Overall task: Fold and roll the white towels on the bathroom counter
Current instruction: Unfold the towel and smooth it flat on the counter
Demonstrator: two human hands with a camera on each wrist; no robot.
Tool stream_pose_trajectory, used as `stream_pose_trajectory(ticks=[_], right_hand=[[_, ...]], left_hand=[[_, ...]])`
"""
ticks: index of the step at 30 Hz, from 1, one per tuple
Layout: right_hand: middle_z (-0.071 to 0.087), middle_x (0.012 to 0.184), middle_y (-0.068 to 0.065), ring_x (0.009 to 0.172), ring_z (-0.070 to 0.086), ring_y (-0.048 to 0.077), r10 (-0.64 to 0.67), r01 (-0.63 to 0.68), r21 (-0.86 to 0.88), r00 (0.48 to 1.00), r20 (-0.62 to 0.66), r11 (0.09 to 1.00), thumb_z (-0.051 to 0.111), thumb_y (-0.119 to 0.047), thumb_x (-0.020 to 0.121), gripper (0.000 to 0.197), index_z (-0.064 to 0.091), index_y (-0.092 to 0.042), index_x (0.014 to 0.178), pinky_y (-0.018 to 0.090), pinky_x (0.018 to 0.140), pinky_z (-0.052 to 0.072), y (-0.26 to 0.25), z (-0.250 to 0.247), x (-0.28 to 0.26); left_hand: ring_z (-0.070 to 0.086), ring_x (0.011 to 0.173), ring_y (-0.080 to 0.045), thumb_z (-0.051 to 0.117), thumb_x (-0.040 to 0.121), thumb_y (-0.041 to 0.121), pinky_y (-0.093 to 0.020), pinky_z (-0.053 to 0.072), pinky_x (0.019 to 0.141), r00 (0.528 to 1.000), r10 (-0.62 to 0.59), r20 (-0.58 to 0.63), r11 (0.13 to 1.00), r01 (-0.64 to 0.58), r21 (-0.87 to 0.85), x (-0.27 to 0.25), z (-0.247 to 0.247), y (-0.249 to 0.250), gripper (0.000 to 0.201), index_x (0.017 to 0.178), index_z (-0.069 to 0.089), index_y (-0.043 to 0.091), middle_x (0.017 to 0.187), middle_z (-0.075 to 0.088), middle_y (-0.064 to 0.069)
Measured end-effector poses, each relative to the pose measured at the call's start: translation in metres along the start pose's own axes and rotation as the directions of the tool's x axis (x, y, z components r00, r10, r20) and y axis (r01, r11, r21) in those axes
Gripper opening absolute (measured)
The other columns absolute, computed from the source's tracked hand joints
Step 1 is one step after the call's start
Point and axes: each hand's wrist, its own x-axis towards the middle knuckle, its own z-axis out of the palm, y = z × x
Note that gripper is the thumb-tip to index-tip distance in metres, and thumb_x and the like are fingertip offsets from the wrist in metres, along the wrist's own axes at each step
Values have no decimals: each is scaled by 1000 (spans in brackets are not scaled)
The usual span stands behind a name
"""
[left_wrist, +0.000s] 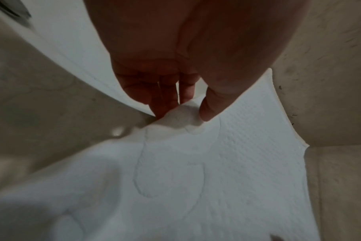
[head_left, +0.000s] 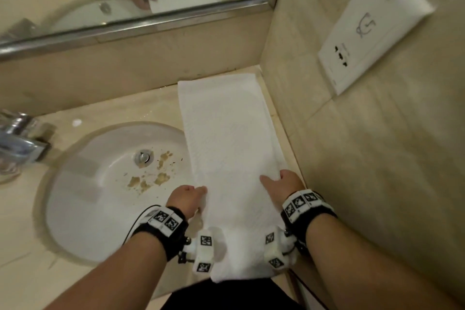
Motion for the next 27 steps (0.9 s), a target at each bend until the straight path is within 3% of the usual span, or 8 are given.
stream_pose_trajectory(ticks=[4, 9, 13, 15, 18, 19, 23, 27], right_hand=[[67, 89, -2, 81, 64, 23, -139, 143, 5, 971, -196, 990, 52, -60, 94, 45, 61, -16, 88, 34, 78, 54, 6, -7, 1], [65, 114, 12, 107, 62, 34, 6, -14, -62, 992, -128, 998, 47, -38, 104, 34, 58, -10, 119, 31, 82, 44, 12, -13, 10], [57, 79, 9, 73, 57, 32, -36, 41, 13, 969, -243, 999, 39, -33, 106, 31, 51, -6, 95, 33, 65, 41, 6, -11, 8], [53, 73, 9, 61, 49, 28, -24, 28, 8, 942, -334, 1000, 36, -33, 107, 31, 50, -6, 98, 33, 57, 37, 5, -10, 2], [62, 116, 16, 97, 59, 30, 111, -61, 213, 967, -231, 975, 37, -24, 105, 27, 54, -10, 122, 37, 80, 44, 1, -6, -1], [58, 129, 15, 113, 56, 31, 133, -108, 130, 971, -198, 986, 38, -22, 104, 31, 53, -12, 130, 38, 90, 42, 0, -5, 0], [54, 137, 16, 123, 55, 35, 28, -11, 55, 945, -325, 998, 49, -34, 101, 46, 47, -7, 138, 40, 95, 48, -10, 0, 9], [53, 140, 13, 126, 53, 33, -46, 48, 3, 969, -242, 999, 49, -42, 101, 51, 47, -10, 140, 39, 99, 46, -26, -2, 22]], left_hand=[[60, 67, -31, 77, 86, 33, -35, 49, 71, 1000, 16, -13, 997, -14, 82, -1, 2, -2, 30, 72, 57, 15, 70, 60, -5], [59, 67, -22, 79, 85, 33, -29, 43, 61, 997, 66, -44, 982, -57, 180, -6, 6, -2, 28, 76, 58, 17, 74, 67, -5], [60, 68, -22, 81, 84, 36, -29, 44, 62, 996, 70, -47, 981, -61, 182, -8, 7, -2, 29, 79, 59, 17, 80, 70, -6], [64, 71, -21, 83, 82, 38, -28, 45, 61, 998, 62, -26, 981, -56, 186, -9, 8, -1, 29, 82, 63, 16, 84, 74, -6], [65, 69, -19, 86, 78, 34, -27, 44, 59, 998, 60, -13, 979, -56, 194, -13, 10, 1, 30, 86, 65, 15, 81, 73, -4], [64, 68, -18, 87, 78, 33, -27, 44, 58, 998, 61, -15, 980, -57, 191, -14, 11, 1, 32, 88, 64, 14, 82, 73, -4], [65, 76, -18, 76, 85, 50, -27, 44, 62, 995, 78, -55, 989, -71, 130, -11, 12, 9, 42, 102, 63, 14, 94, 73, -3], [59, 99, -19, 66, 91, 58, -29, 44, 89, 993, 103, -59, 994, -101, 36, 2, 16, 20, 46, 117, 55, 21, 111, 60, 4]])
